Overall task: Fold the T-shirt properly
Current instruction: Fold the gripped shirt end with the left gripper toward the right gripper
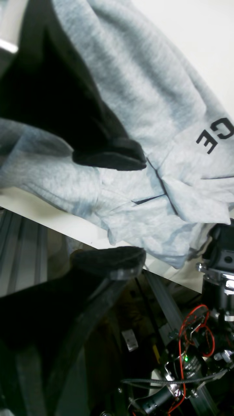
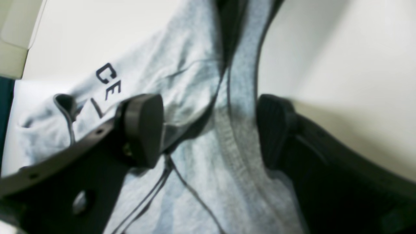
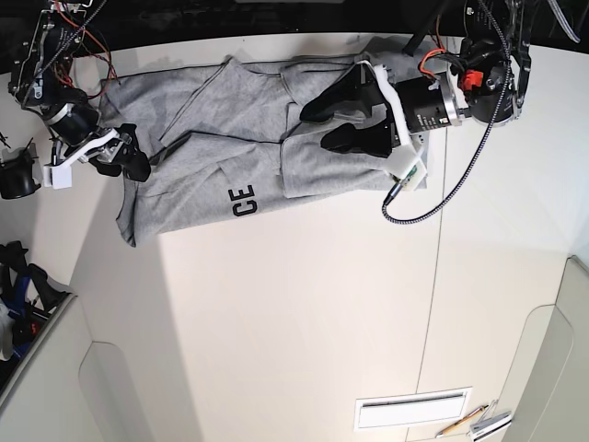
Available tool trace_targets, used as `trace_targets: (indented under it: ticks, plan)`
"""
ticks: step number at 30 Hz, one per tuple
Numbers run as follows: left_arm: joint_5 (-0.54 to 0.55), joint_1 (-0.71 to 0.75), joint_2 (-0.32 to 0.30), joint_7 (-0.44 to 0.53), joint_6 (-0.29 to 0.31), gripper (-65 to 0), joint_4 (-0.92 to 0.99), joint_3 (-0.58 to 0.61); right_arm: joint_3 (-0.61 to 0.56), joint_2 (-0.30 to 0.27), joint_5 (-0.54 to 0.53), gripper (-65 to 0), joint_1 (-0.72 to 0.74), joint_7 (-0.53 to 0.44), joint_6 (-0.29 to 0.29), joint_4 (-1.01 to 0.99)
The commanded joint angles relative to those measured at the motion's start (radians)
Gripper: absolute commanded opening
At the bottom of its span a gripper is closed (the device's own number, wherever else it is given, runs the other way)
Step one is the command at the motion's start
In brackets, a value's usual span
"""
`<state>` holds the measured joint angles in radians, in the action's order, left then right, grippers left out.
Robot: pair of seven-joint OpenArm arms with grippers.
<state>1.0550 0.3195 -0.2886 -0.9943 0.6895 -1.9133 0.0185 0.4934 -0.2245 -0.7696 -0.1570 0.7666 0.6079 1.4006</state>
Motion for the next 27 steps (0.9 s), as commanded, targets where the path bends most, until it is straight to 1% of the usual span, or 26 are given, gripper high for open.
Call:
trace_targets:
  ticks: [1, 4, 8, 14, 18, 20, 24, 25, 26, 27]
  plan:
    - [0.024, -0.006, -0.005, 0.018, 0.009, -24.8, -0.014, -0.004, 0.002, -0.011, -0.015, -20.5, 0.001, 0.027, 0.008, 0.010]
    - [0.024, -0.006, -0.005, 0.018, 0.009, -24.8, -0.014, -0.004, 0.002, -0.011, -0.061, -20.5, 0.001, 0.069, 0.010, 0.010]
    - [0.016, -0.007, -0.005, 0.018, 0.009, -24.8, -0.014, -0.004, 0.002, -0.010, -0.088, -20.5, 0.000, 0.106, 0.018, 0.010]
    - [0.016, -0.013, -0.005, 0.013, 0.009, -24.8, -0.014, -0.004, 0.002, -0.010, -0.087, -20.5, -0.002, 0.123, 0.018, 0.010]
    - [0.018, -0.052, -0.005, -0.030, 0.009, -24.8, -0.014, -0.008, -0.008, -0.010, -0.083, -20.7, -0.002, 0.125, 0.018, 0.010]
    - [0.018, -0.074, -0.005, -0.050, 0.009, -24.8, -0.014, -0.008, -0.031, -0.010, -0.068, -20.7, -0.002, 0.124, 0.021, 0.010]
    - [0.018, -0.096, -0.005, -0.050, 0.009, -24.8, -0.014, -0.008, -0.100, -0.010, -0.021, -20.8, -0.002, 0.116, 0.020, 0.010]
    - [0.018, -0.098, -0.005, -0.050, 0.009, -24.8, -0.014, -0.008, -0.115, -0.011, -0.010, -21.6, -0.002, 0.108, 0.020, 0.010]
    - [0.018, -0.098, -0.005, -0.050, 0.009, -24.8, -0.014, -0.008, -0.126, -0.010, 0.002, -25.4, -0.002, 0.098, 0.019, 0.010]
    - [0.018, -0.098, -0.005, -0.050, 0.009, -24.8, -0.014, -0.008, -0.131, -0.011, 0.007, -31.5, -0.001, 0.090, 0.016, 0.010]
